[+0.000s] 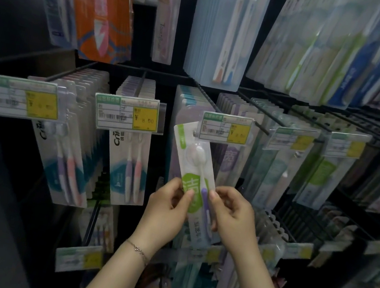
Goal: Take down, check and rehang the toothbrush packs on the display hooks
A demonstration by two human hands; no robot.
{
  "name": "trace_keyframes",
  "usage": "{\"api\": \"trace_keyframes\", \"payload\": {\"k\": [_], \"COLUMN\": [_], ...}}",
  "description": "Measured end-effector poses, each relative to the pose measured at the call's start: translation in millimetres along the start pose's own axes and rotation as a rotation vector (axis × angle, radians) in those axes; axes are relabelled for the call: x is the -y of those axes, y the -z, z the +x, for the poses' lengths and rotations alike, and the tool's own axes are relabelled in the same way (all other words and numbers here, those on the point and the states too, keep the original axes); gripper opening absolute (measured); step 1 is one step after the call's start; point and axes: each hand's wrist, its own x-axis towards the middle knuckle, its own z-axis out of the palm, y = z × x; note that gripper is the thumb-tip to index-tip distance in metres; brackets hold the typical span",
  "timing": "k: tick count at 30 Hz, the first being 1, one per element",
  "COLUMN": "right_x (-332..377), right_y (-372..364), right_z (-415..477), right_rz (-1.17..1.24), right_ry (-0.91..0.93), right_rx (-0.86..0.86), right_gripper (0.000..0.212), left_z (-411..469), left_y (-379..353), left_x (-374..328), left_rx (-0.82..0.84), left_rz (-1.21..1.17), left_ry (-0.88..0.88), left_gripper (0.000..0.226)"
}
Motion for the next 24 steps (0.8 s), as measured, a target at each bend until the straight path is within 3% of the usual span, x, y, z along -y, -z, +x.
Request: {"api": "trace_keyframes", "payload": {"k": [11,24], "right_x": [-15,-51], "right_y": [28,146], "right_z": [-18,9], "right_rz": [-0.009,-0.003], "right_ry": [-0.064,-0.058], "right_rx": [-0.018,-0.058], "right_gripper": [0.014,0.028], "left_z": [-14,-5], "left_y": [-34,-154], "left_x": [5,-21], "left_rx": [0.038,0.092], "left_rz": [-0.019,0.008], "left_ry": [0.069,-0.03], "left_gripper": [0.008,0.009]}}
